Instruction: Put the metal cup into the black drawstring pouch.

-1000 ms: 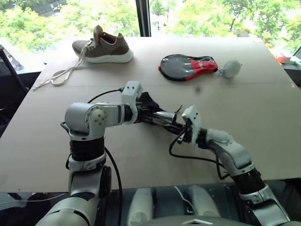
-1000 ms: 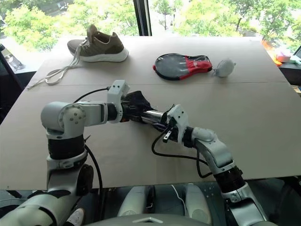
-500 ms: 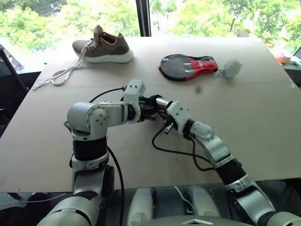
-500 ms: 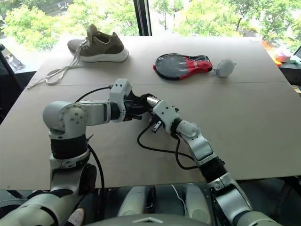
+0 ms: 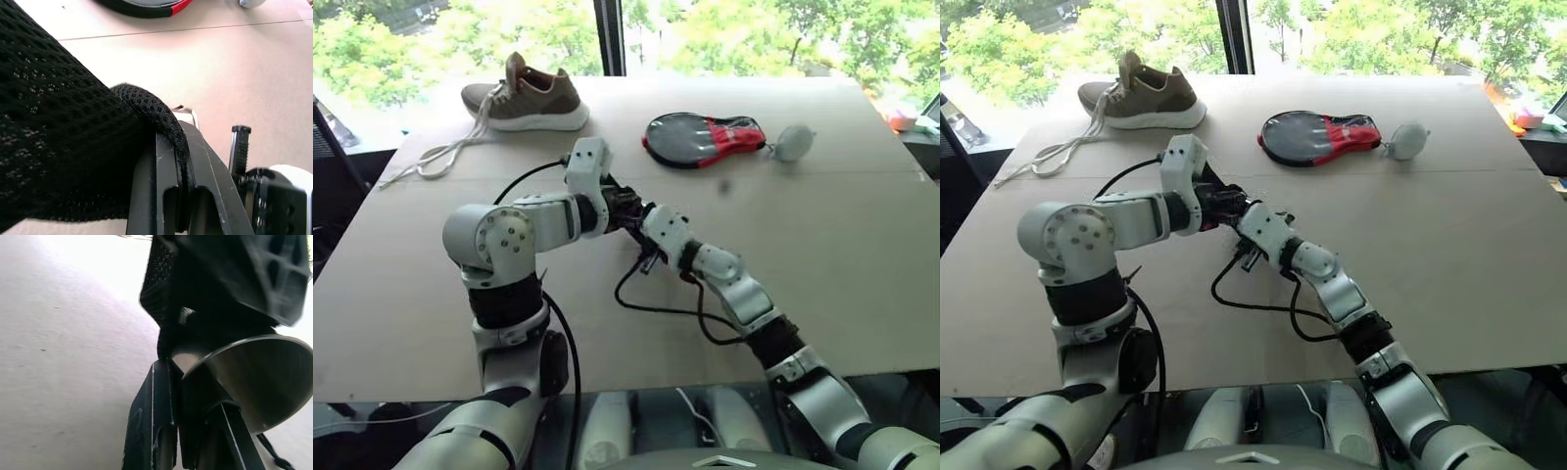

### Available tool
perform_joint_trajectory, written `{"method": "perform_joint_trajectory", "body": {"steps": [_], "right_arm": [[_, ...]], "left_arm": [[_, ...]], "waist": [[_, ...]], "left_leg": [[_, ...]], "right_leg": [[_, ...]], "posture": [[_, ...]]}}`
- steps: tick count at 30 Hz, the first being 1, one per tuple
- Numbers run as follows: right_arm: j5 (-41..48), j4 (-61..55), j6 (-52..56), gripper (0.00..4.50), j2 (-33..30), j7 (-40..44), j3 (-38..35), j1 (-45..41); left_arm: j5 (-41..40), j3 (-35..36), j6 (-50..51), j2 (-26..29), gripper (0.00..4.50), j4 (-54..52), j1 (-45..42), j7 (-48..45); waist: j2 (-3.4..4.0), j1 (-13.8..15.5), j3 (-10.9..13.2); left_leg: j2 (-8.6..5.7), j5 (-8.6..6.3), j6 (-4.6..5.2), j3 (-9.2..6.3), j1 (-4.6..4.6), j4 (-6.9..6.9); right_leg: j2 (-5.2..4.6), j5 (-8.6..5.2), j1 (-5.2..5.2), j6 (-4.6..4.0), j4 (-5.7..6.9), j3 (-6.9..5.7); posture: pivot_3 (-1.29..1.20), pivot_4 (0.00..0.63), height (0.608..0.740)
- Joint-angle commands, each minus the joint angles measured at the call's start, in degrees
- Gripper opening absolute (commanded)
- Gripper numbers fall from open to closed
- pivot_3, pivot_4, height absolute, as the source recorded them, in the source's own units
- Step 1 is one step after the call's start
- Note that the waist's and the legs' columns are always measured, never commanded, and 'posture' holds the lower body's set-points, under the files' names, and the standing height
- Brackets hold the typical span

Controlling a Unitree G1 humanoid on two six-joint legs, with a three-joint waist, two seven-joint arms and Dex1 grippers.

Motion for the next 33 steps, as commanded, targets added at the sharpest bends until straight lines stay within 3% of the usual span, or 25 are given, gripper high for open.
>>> {"method": "perform_joint_trajectory", "body": {"steps": [1,5,7,20,27,33], "right_arm": [[6.34,-1.79,1.76,0.07,3.35,-1.71,-6.39,-3.44],[-1.27,-3.59,-7.56,0.07,-1.07,5.85,3.6,-1.83],[-2.57,-3.07,-9.1,0.07,-1.44,5.91,4.81,-1.5],[11.14,-0.95,0.96,0.07,7.25,-2.16,-11.71,-5.62],[-1.54,2.68,-11.89,0.07,1.65,6.63,2.2,-5.62],[-5.12,6.67,-15.82,0.07,-0.02,4.49,1.8,-7.41]], "left_arm": [[-3.33,0.35,0.65,-1.6,0.0,0.06,-0.91,1.32],[-4.51,1.28,0.65,-2.53,0.0,1.44,-2.17,3.14],[-5.01,1.72,0.65,-2.64,0.0,2.74,-3.46,3.54],[-18.25,4.4,0.65,-0.79,0.0,4.4,0.11,9.78],[-25.33,8.94,0.65,-5.95,0.0,9.42,-3.22,18.17],[-35.23,14.65,0.65,-6.73,0.0,17.99,-4.64,27.22]], "waist": [[0.0,0.12,0.0],[0.0,0.17,0.0],[-0.01,0.12,0.0],[-0.01,0.1,0.01],[-0.02,0.17,0.01],[-0.04,0.03,0.02]], "left_leg": [[0.02,0.03,-0.05,-0.02,0.0,-0.04],[-0.09,0.04,-0.05,-0.04,-0.05,-0.05],[-0.1,0.03,-0.05,-0.03,-0.06,-0.05],[0.03,0.07,-0.12,-0.06,-0.06,-0.14],[-0.09,0.07,-0.11,-0.07,-0.08,-0.14],[-0.05,0.08,-0.12,-0.06,-0.04,-0.14]], "right_leg": [[0.02,0.0,-0.01,-0.01,0.01,-0.01],[-0.15,0.01,0.0,0.0,-0.06,-0.03],[-0.15,0.01,0.0,0.01,-0.06,-0.02],[-0.17,0.01,-0.08,-0.01,-0.02,-0.04],[-0.18,0.01,-0.07,0.0,-0.04,-0.07],[-0.06,0.01,-0.09,0.0,-0.01,-0.04]], "posture": [[0.0,0.15,0.74],[0.0,0.15,0.74],[0.0,0.15,0.74],[0.0,0.15,0.74],[0.0,0.15,0.74],[0.0,0.15,0.74]]}}
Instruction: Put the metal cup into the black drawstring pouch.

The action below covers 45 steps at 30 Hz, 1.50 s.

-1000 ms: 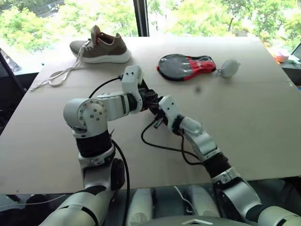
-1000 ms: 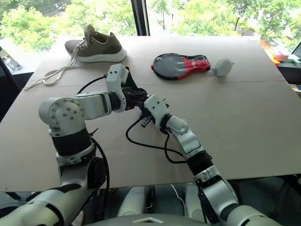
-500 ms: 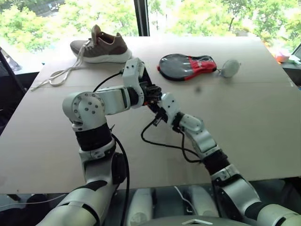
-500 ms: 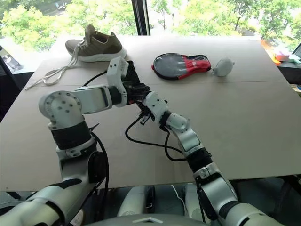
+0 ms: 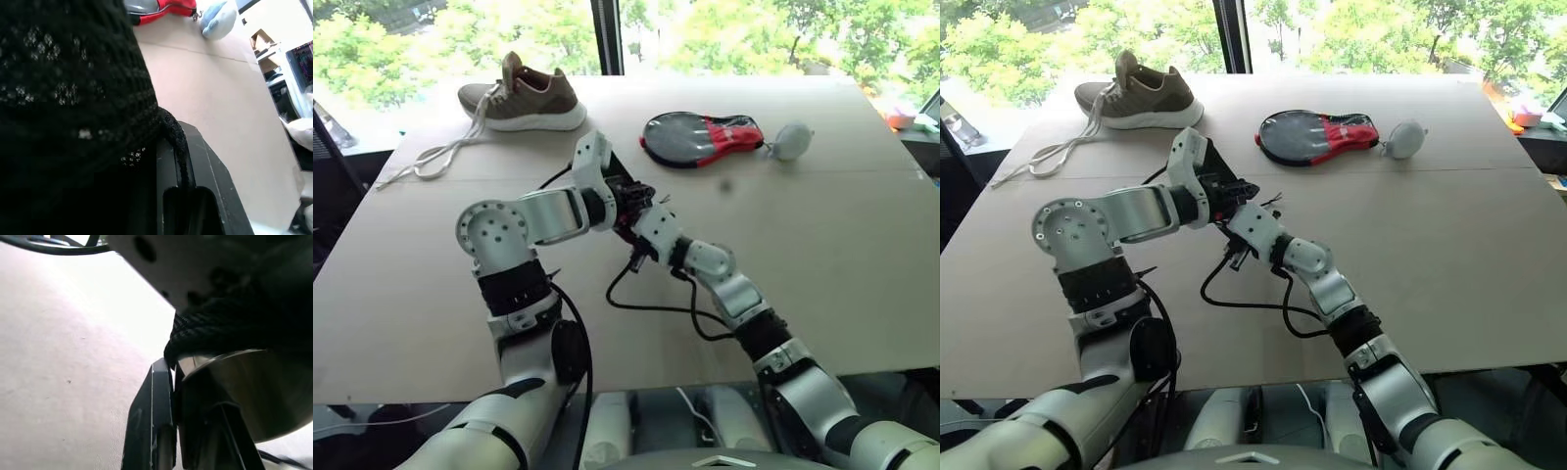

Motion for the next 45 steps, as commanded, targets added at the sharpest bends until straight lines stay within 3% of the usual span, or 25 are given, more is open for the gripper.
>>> {"method": "perform_joint_trajectory", "body": {"steps": [1,5,10,16,17,18,22,27,29,30,32,39,45], "right_arm": [[-1.3,0.02,-3.72,0.07,0.45,-2.83,-1.16,-4.12],[9.53,-2.68,3.68,0.07,3.43,-2.24,-9.3,-4.5],[-0.34,-3.23,-3.1,0.07,-1.34,2.01,-0.23,-2.61],[-2.1,-6.28,1.43,0.07,-5.01,3.44,0.51,-2.15],[-1.85,-7.03,2.53,0.68,-5.66,3.8,0.19,-2.01],[-2.17,-7.95,3.25,0.96,-6.57,3.96,0.05,-1.87],[1.33,-18.4,13.41,2.85,-10.18,6.19,-3.13,0.88],[9.18,-34.05,28.03,2.85,-14.71,10.09,-6.79,4.07],[9.34,-38.06,30.66,3.22,-17.7,10.33,-7.85,5.79],[8.23,-38.42,30.98,3.85,-18.25,8.89,-8.24,6.56],[7.11,-37.75,31.56,4.43,-18.95,7.43,-7.53,7.92],[-1.17,-23.01,21.87,4.43,-15.2,-0.23,-1.83,4.6],[2.12,-15.89,17.32,4.43,-9.28,-3.48,-5.04,1.86]], "left_arm": [[-10.57,-0.27,1.15,-0.27,0.0,4.07,0.41,4.8],[-17.94,0.06,1.15,0.03,0.0,5.15,3.65,10.19],[-25.08,-1.5,-2.51,-0.13,0.0,7.05,3.14,16.46],[-28.25,-4.26,-7.29,3.69,0.0,7.85,4.75,18.58],[-28.36,-5.03,-7.81,4.42,0.0,7.67,5.39,18.3],[-26.94,-5.75,-8.63,5.21,0.0,6.56,6.27,16.84],[-18.65,-9.58,-14.19,9.87,0.0,2.56,10.47,0.15],[-14.86,-10.68,-17.07,13.47,0.0,4.3,12.12,-9.31],[-15.1,-9.73,-16.71,14.99,0.0,5.66,12.12,-12.54],[-15.98,-8.76,-16.19,15.69,0.0,6.7,11.95,-13.78],[-18.41,-7.0,-15.4,16.84,0.0,8.55,11.3,-15.96],[-25.07,-5.98,-11.22,23.61,0.0,9.23,9.92,-22.47],[-26.52,-6.91,-9.92,28.7,0.0,8.33,10.79,-26.31]], "waist": [[-0.02,0.09,0.01],[-0.05,0.2,0.02],[-0.05,0.25,0.02],[-0.05,0.23,0.03],[-0.05,0.21,0.03],[-0.05,0.21,0.03],[-0.04,0.26,0.03],[-0.05,0.43,0.03],[-0.04,0.42,0.03],[-0.04,0.48,0.03],[-0.05,0.34,0.03],[-0.06,-0.06,0.05],[-0.12,0.13,0.08]], "left_leg": [[0.03,0.0,0.0,0.0,-0.01,0.01],[0.05,0.0,0.0,-0.01,-0.04,0.01],[0.01,0.0,0.0,-0.02,-0.03,0.01],[-0.06,0.01,-0.01,-0.02,-0.02,0.01],[-0.05,0.01,-0.01,-0.02,-0.01,0.02],[-0.05,0.01,-0.01,-0.01,-0.01,0.02],[-0.1,0.01,-0.02,0.03,-0.02,0.02],[-0.1,0.01,-0.02,0.04,-0.02,0.02],[-0.1,0.01,-0.01,0.03,-0.01,0.02],[-0.1,0.0,-0.01,0.03,0.02,0.02],[-0.1,0.0,0.0,0.02,-0.01,0.0],[-0.04,0.01,0.0,0.09,0.01,0.0],[-0.03,0.01,0.0,0.1,-0.02,0.01]], "right_leg": [[-0.02,0.0,0.0,0.0,0.0,0.0],[-0.15,0.0,0.01,0.0,-0.02,-0.01],[-0.14,0.0,0.01,0.0,-0.01,-0.04],[-0.08,0.0,0.01,0.0,-0.01,-0.04],[-0.09,0.0,0.01,0.0,-0.01,-0.04],[-0.09,0.0,0.01,0.0,-0.01,-0.03],[-0.07,0.0,0.01,0.0,-0.03,-0.04],[-0.05,0.0,0.01,0.0,-0.04,-0.04],[-0.05,0.0,0.02,-0.01,-0.04,-0.05],[-0.03,-0.01,0.04,-0.01,-0.04,-0.04],[-0.02,-0.02,0.03,-0.02,-0.08,-0.05],[0.06,-0.01,-0.03,-0.01,-0.02,0.04],[0.03,-0.01,-0.03,-0.01,-0.06,0.05]], "posture": [[0.0,0.15,0.74],[0.0,0.15,0.74],[0.0,0.15,0.74],[0.0,0.15,0.74],[0.0,0.15,0.74],[0.0,0.15,0.74],[0.0,0.15,0.74],[0.0,0.15,0.74],[0.0,0.15,0.74],[0.0,0.15,0.74],[0.0,0.15,0.74],[0.0,0.15,0.74],[0.0,0.15,0.74]]}}
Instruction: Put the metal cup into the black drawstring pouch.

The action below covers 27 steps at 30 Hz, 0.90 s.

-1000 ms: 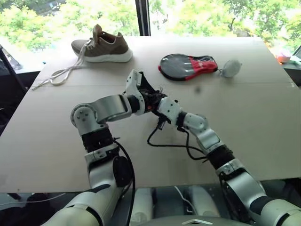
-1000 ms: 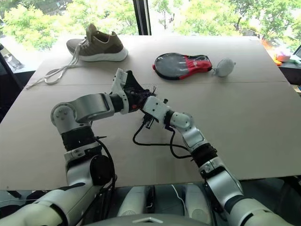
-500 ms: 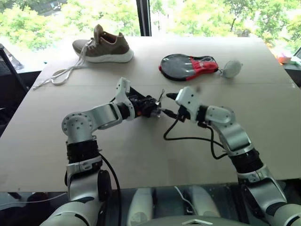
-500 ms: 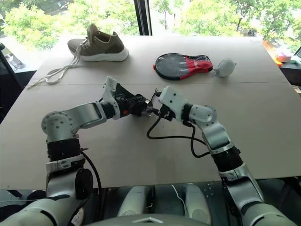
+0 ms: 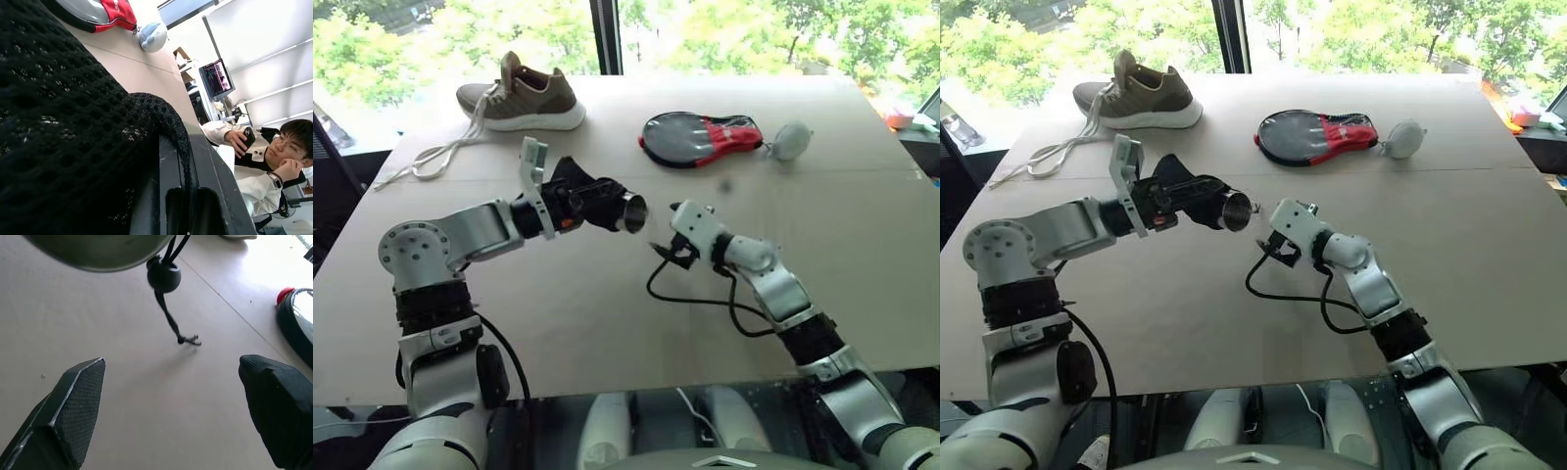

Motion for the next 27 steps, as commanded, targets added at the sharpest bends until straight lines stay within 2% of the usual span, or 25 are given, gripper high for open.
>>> {"method": "perform_joint_trajectory", "body": {"steps": [1,8,9,11,12,13,16,23,27], "right_arm": [[6.5,-3.48,0.17,4.43,1.63,1.2,-4.88,0.84],[22.22,-21.37,15.77,4.43,-2.13,9.14,-9.68,10.53],[24.96,-23.61,19.38,3.92,-1.95,8.99,-10.47,11.12],[29.98,-27.93,26.29,3.23,-2.29,9.56,-10.9,11.81],[31.74,-29.47,29.15,2.65,-2.56,9.77,-10.68,11.86],[32.78,-30.2,30.82,2.35,-2.37,9.46,-10.57,11.63],[34.54,-29.96,34.37,2.35,-0.07,6.7,-10.56,9.67],[32.89,-25.57,34.28,2.35,6.19,2.94,-6.91,4.49],[32.32,-23.97,33.48,2.35,7.2,2.81,-5.7,3.54]], "left_arm": [[-1.77,0.41,0.04,1.87,0.0,-1.06,-0.11,-2.07],[1.14,-0.18,-3.03,0.94,0.0,-1.93,1.08,-0.65],[1.46,-0.27,-3.32,0.77,0.0,-1.88,1.11,-0.52],[2.09,-0.55,-3.66,0.57,0.0,-1.9,1.06,-0.58],[2.22,-0.67,-3.74,0.47,0.0,-1.86,0.93,-0.57],[2.32,-0.83,-3.83,0.36,0.0,-1.83,0.78,-0.52],[2.6,-1.54,-3.81,0.4,0.0,-1.93,0.29,-0.83],[2.09,-2.48,-3.5,0.21,0.0,-3.09,0.36,-0.69],[2.11,-2.62,-3.59,0.25,0.0,-3.43,0.62,-0.66]], "waist": [[-0.01,0.37,0.01],[-0.03,0.53,0.02],[-0.03,0.36,0.02],[-0.02,-0.03,0.03],[-0.02,-0.09,0.03],[-0.02,-0.08,0.03],[-0.03,-0.01,0.02],[-0.03,0.2,0.03],[-0.04,0.32,0.03]], "left_leg": [[0.0,0.0,0.0,-0.01,0.0,0.0],[0.04,-0.01,0.02,-0.09,-0.04,0.0],[0.04,-0.01,0.01,-0.09,-0.03,0.0],[0.07,0.0,0.0,-0.09,0.01,-0.01],[0.07,0.0,0.0,-0.08,0.04,-0.01],[0.09,0.0,0.0,-0.09,0.06,-0.02],[0.09,0.0,0.0,-0.11,0.03,-0.02],[0.03,-0.01,0.01,-0.09,-0.01,-0.01],[0.02,-0.01,0.01,-0.09,-0.04,-0.01]], "right_leg": [[-0.01,0.0,0.0,0.0,-0.01,-0.02],[-0.16,0.0,0.04,0.0,-0.03,-0.1],[-0.13,0.0,0.04,0.0,-0.01,-0.1],[-0.01,0.0,0.02,-0.01,0.05,-0.08],[0.02,0.0,0.02,-0.01,0.08,-0.06],[0.07,-0.01,0.02,-0.02,0.09,-0.06],[0.09,-0.01,0.02,-0.02,0.07,-0.07],[0.04,-0.01,0.01,-0.01,0.03,-0.06],[0.01,-0.01,0.0,-0.01,0.0,-0.07]], "posture": [[0.0,0.15,0.74],[0.0,0.15,0.74],[0.0,0.15,0.74],[0.0,0.15,0.74],[0.0,0.15,0.74],[0.0,0.15,0.74],[0.0,0.15,0.74],[0.0,0.15,0.74],[0.0,0.15,0.74]]}}
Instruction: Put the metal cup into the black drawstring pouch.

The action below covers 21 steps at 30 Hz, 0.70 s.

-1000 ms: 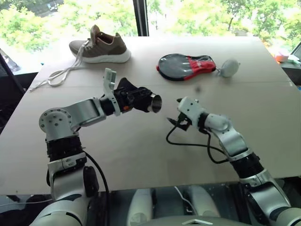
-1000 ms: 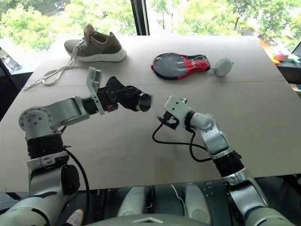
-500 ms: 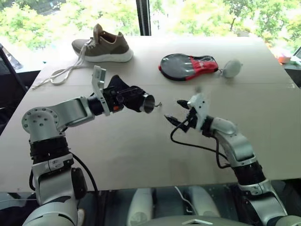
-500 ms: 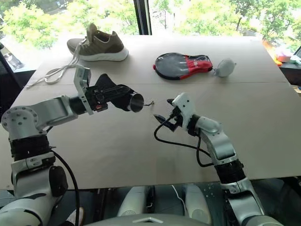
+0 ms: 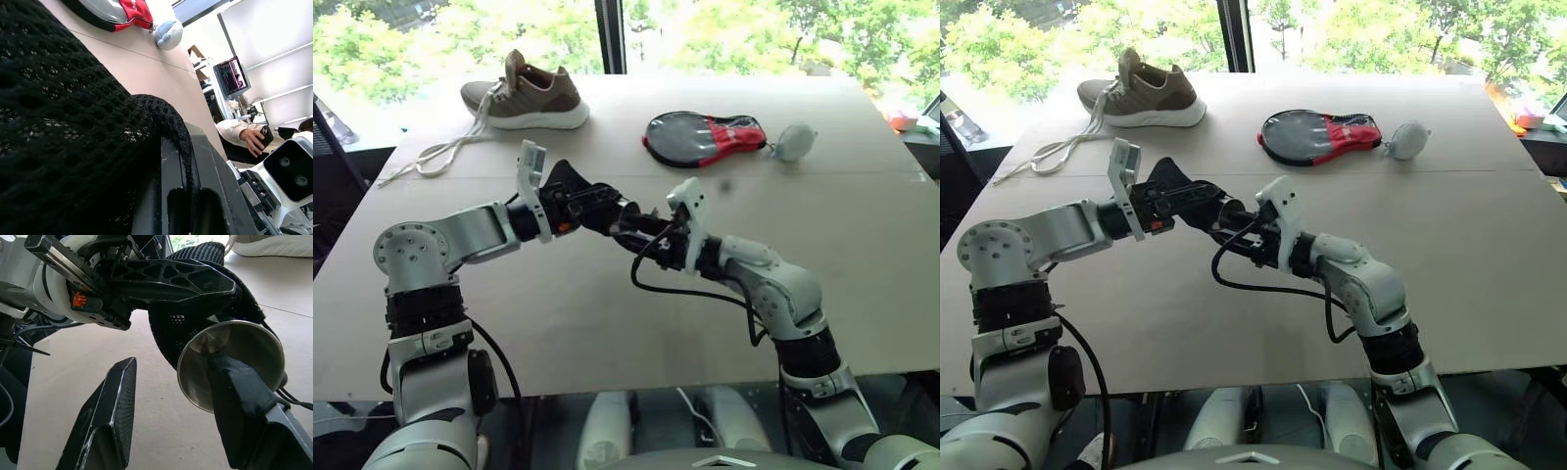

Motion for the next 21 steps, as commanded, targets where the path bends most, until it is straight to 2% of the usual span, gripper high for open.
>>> {"method": "perform_joint_trajectory", "body": {"steps": [1,3,4,6,7,9,21], "right_arm": [[-0.1,0.14,-1.43,2.35,0.67,0.07,0.64,-1.62],[-0.16,0.54,-1.65,2.35,0.74,0.35,0.91,-1.92],[-0.19,0.86,-1.81,1.83,0.82,0.4,0.93,-2.14],[-0.33,1.71,-2.29,1.16,0.92,0.5,0.95,-2.72],[-0.35,2.09,-2.5,0.51,0.98,0.47,0.89,-3.0],[-0.41,2.57,-2.82,0.03,1.03,0.42,0.77,-3.38],[-0.81,3.76,-3.44,0.03,1.09,0.76,1.11,-4.45]], "left_arm": [[-0.47,0.08,-0.67,0.23,0.0,-2.58,-0.66,-0.65],[-0.41,0.1,-0.68,0.3,0.0,-2.64,-0.58,-0.71],[-0.29,0.07,-0.75,0.28,0.0,-2.63,-0.61,-0.73],[-0.26,-0.04,-0.81,0.11,0.0,-2.66,-0.64,-0.72],[-0.3,-0.12,-0.83,0.01,0.0,-2.79,-0.57,-0.69],[-0.36,-0.25,-0.86,-0.13,0.0,-3.06,-0.39,-0.67],[-0.95,-0.68,-1.26,-0.6,0.0,-3.87,0.31,-0.38]], "waist": [[0.0,-0.02,0.0],[0.0,-0.07,0.01],[0.0,-0.08,0.01],[0.0,-0.14,0.01],[0.0,-0.14,0.0],[0.0,-0.12,0.01],[-0.01,-0.12,0.01]], "left_leg": [[-0.01,0.0,0.0,0.01,0.0,0.0],[-0.01,0.0,0.0,0.01,0.01,0.0],[-0.01,0.0,0.0,0.01,0.01,0.0],[0.0,0.0,0.0,-0.01,0.01,0.0],[0.01,0.0,0.0,0.0,0.02,0.0],[0.01,0.0,0.0,0.0,0.01,0.0],[0.0,0.0,0.0,0.0,0.01,0.0]], "right_leg": [[-0.01,0.0,0.0,0.0,0.0,0.0],[-0.01,0.0,0.0,0.0,0.01,0.0],[0.0,0.0,0.0,0.0,0.01,0.0],[0.02,0.0,-0.01,0.0,0.02,-0.01],[0.03,0.0,-0.01,0.0,0.02,0.0],[0.03,0.0,-0.01,0.0,0.02,0.0],[0.01,0.0,-0.01,0.0,0.01,0.0]], "posture": [[0.0,0.15,0.74],[0.0,0.15,0.74],[0.0,0.15,0.74],[0.0,0.15,0.74],[0.0,0.15,0.74],[0.0,0.15,0.74],[0.0,0.15,0.74]]}}
